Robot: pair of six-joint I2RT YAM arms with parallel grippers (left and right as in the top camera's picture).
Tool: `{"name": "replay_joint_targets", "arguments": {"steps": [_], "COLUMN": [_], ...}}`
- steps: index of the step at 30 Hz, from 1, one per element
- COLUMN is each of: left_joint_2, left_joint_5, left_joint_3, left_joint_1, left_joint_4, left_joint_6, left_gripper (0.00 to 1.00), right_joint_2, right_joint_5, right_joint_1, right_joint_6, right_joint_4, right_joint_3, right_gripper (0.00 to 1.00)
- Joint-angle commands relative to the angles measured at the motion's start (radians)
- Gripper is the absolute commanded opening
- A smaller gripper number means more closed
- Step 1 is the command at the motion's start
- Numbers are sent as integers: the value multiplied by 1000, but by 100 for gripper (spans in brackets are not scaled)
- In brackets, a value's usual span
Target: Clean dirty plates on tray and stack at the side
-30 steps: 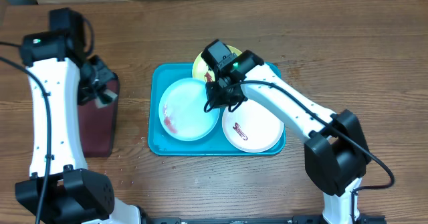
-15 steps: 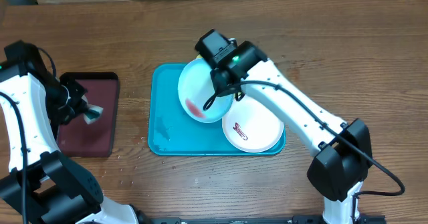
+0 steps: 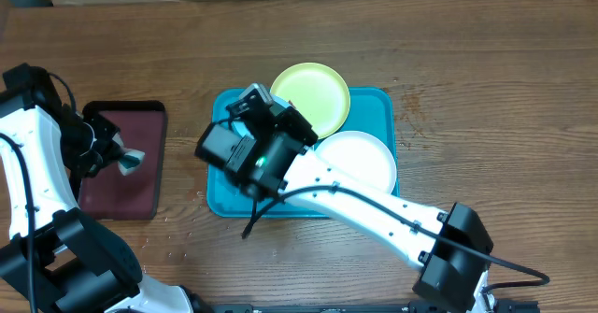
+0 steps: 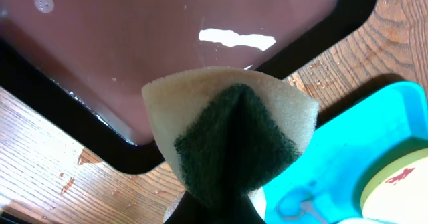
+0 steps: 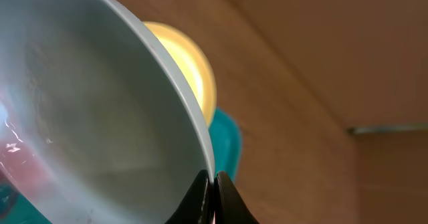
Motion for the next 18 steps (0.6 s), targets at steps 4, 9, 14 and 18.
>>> {"name": "replay_joint_targets", "arguments": {"steps": [4, 9, 14, 18], "left_joint_2": [-4, -4, -4, -4], "left_joint_5": [14, 15, 15, 15], "left_joint_3": [-6, -6, -6, -6], "left_joint_1": [8, 8, 8, 8], "left_joint_4": [-1, -1, -1, -1], "left_joint_6": [16, 16, 16, 16], "left_gripper": [4, 4, 4, 4], "right_joint_2": [-37, -37, -37, -37], "right_joint_5": [244, 277, 278, 293], "right_joint_1": [74, 96, 95, 95], "right_joint_6": [-23, -23, -24, -23], "right_joint_4": [0, 1, 0, 1], "right_joint_3": [37, 37, 37, 37], "right_gripper": [4, 4, 4, 4]}}
